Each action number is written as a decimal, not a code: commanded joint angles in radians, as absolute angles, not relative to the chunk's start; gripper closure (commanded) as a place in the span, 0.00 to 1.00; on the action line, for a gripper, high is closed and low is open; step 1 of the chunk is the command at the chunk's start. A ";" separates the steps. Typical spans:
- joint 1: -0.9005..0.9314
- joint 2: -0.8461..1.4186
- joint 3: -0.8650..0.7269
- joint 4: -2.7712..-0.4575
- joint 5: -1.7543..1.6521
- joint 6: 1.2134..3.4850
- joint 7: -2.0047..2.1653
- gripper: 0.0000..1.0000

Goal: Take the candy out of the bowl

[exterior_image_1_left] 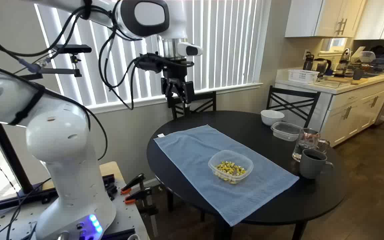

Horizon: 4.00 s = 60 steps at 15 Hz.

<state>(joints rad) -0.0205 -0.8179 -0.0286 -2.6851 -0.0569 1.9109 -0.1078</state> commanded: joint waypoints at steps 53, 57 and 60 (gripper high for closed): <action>0.087 0.262 0.009 -2.420 -1.072 2.516 0.889 0.00; 0.069 0.262 -0.004 -2.418 -1.175 2.547 0.866 0.00; 0.061 0.255 -0.007 -2.423 -1.206 2.570 0.831 0.00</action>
<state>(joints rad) 0.0771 0.2593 -0.0014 -2.4198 -1.1629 2.5348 0.8852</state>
